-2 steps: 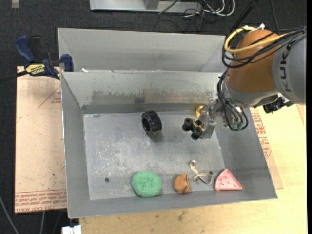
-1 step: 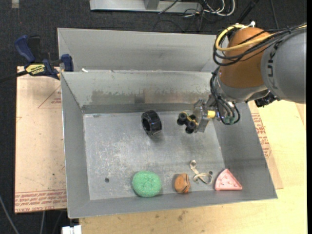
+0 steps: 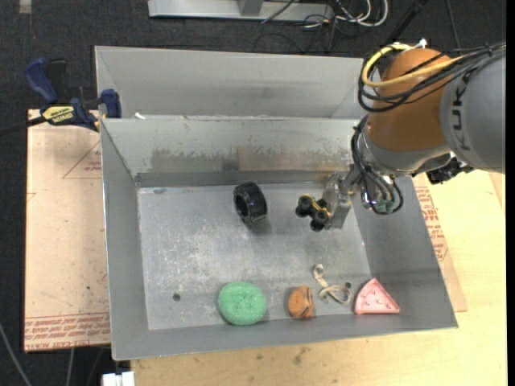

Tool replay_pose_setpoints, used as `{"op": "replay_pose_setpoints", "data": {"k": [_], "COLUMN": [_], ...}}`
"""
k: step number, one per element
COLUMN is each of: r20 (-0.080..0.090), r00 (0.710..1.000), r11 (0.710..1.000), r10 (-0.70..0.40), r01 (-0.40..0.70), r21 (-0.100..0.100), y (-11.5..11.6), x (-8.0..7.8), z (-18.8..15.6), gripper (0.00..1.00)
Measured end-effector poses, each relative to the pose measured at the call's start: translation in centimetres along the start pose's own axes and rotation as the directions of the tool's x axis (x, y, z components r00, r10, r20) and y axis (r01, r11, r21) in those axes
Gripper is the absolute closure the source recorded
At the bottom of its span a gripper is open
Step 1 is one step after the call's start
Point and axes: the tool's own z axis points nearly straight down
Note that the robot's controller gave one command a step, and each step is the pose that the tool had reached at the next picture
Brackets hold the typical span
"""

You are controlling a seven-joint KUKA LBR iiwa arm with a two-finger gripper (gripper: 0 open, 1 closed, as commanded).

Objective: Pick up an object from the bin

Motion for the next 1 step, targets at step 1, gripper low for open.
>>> {"op": "replay_pose_setpoints", "data": {"k": [1], "r20": [0.015], "r00": [1.0], "r11": [1.0], "r10": [0.025], "r01": [-0.025], "r21": [-0.001], "y": [-0.35], "x": [-1.03], "z": [-6.73], "gripper": [1.0]}}
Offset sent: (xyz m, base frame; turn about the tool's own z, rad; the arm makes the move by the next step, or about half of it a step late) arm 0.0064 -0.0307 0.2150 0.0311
